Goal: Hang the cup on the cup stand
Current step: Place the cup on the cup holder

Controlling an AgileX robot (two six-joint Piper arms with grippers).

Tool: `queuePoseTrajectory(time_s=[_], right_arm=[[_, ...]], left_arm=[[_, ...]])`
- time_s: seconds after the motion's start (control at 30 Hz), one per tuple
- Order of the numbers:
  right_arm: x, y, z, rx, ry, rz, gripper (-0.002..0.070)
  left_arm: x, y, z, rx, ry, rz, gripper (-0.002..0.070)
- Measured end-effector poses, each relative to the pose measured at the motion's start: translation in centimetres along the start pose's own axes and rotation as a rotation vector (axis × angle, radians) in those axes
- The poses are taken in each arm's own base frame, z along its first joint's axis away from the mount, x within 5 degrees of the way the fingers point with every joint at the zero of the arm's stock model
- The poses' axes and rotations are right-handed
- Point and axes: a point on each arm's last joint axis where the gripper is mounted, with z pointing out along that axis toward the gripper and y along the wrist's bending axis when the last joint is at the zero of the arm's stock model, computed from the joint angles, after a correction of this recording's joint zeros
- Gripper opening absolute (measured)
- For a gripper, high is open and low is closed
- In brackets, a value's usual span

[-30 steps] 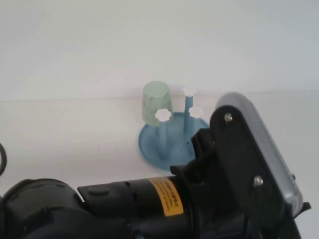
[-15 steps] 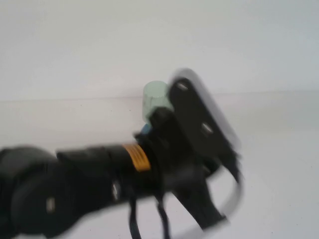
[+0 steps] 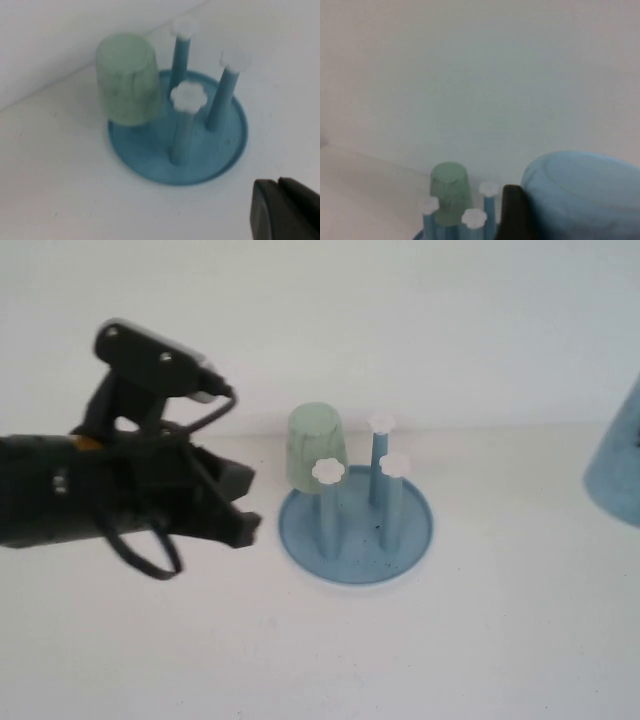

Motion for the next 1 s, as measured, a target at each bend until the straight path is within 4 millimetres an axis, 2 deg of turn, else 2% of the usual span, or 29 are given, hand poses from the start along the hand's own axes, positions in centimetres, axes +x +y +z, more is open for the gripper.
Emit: queuePoseTrajectory(time_s=[0.17,0.47,0.57,0.83,1.0], right_arm=[[1.2,0.1,3.1,-0.061,0.097,0.011,0.0505],[0.0,0.5,9.5,-0.224,0.128,-0.038,0.0505],[0.0,0.6,11.8,-0.277,0.134,-0.069,0.0505],[-0.1,0.2,17.7,-0.334,0.126,-0.144,0.0505],[0.8,-0.2,21.1,-0.346,0.145,-0.144,0.0505]], left_arm=[[0.3,0.2,-2.4,0.007,0.038,0.038,0.0000],[-0.1,-0.8,-8.9,-0.087,-0.102,0.066,0.0000],[1.2,-0.8,-10.3,-0.130,-0.075,0.056,0.0000],[5.9,-1.6,-12.1,-0.122,-0.040,0.012,0.0000],[6.9,-1.7,-13.2,-0.143,-0.066,-0.016,0.0000]])
